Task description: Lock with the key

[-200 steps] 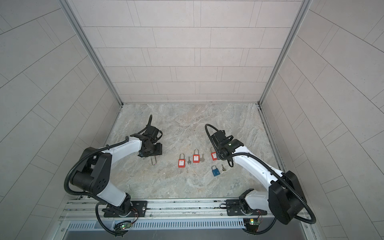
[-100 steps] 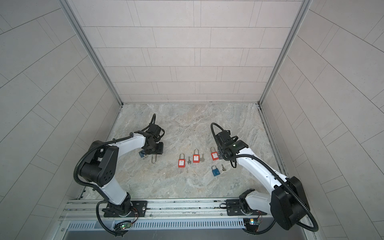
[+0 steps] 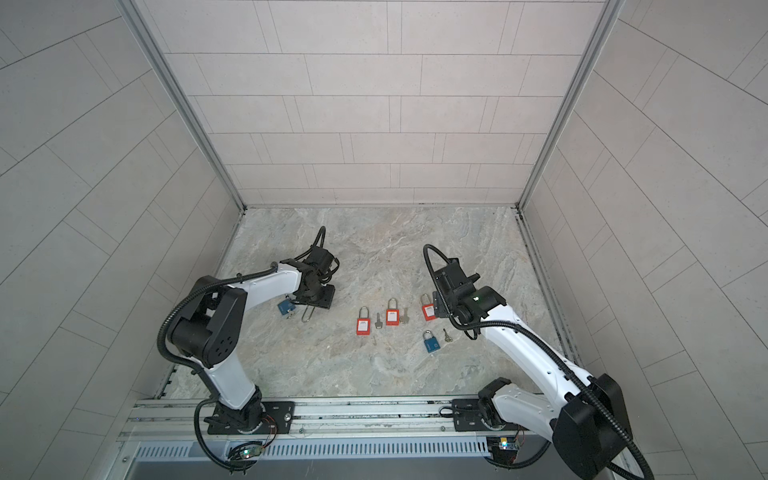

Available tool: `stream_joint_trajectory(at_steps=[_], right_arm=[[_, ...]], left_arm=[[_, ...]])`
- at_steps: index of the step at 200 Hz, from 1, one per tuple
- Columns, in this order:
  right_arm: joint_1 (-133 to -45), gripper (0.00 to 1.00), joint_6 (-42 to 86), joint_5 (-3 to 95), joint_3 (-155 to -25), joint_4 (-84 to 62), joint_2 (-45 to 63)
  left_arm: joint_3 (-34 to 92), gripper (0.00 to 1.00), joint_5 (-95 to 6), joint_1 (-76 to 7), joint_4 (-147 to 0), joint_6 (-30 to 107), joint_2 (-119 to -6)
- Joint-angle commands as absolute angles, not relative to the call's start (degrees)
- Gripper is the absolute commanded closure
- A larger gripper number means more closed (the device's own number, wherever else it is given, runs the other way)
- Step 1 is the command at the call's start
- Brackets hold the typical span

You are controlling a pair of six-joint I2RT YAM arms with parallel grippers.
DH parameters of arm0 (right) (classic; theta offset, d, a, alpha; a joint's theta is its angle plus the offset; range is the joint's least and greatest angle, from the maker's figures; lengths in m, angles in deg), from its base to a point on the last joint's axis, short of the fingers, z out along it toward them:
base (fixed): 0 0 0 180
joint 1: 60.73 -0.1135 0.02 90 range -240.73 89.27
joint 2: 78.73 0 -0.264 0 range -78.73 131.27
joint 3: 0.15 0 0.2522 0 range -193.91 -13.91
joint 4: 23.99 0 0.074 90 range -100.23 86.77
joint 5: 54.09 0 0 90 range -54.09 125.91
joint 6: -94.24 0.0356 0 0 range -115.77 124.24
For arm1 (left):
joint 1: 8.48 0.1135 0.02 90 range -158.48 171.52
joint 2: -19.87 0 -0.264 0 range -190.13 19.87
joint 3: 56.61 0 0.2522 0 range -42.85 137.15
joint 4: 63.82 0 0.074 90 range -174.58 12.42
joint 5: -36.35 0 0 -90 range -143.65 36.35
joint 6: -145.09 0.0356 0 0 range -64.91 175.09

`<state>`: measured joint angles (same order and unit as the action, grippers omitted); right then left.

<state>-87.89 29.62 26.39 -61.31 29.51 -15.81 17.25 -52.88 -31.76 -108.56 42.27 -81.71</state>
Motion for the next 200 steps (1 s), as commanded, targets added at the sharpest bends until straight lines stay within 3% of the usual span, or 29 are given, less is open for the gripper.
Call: stream_joint_trajectory(at_steps=[1,45,70,100,150,200], right_arm=[[-89.8,0.23,26.7,26.3,-60.7,27.3,-18.1],[-91.0,0.27,23.2,27.5,-58.8,24.6,-22.7],[-91.6,0.3,18.6,28.4,-55.8,21.1,-28.2],[-91.8,0.36,9.6,36.0,-51.2,16.1,-36.4],[-92.1,0.36,6.3,47.5,-45.6,6.9,-43.2],[-98.4,0.21,-7.5,54.4,-47.2,9.0,-38.7]], left_arm=[[19.0,0.49,-53.7,-32.0,-108.5,43.1,-83.6],[19.9,0.61,-49.5,-34.9,-109.4,50.2,-83.8],[20.2,0.63,-49.0,-37.4,-112.5,55.8,-83.7],[18.5,0.63,-48.8,-40.7,-114.7,62.6,-81.9],[16.6,0.63,-47.3,-45.5,-118.1,70.4,-80.7],[14.8,0.45,-50.3,-47.5,-118.7,68.1,-76.9]])
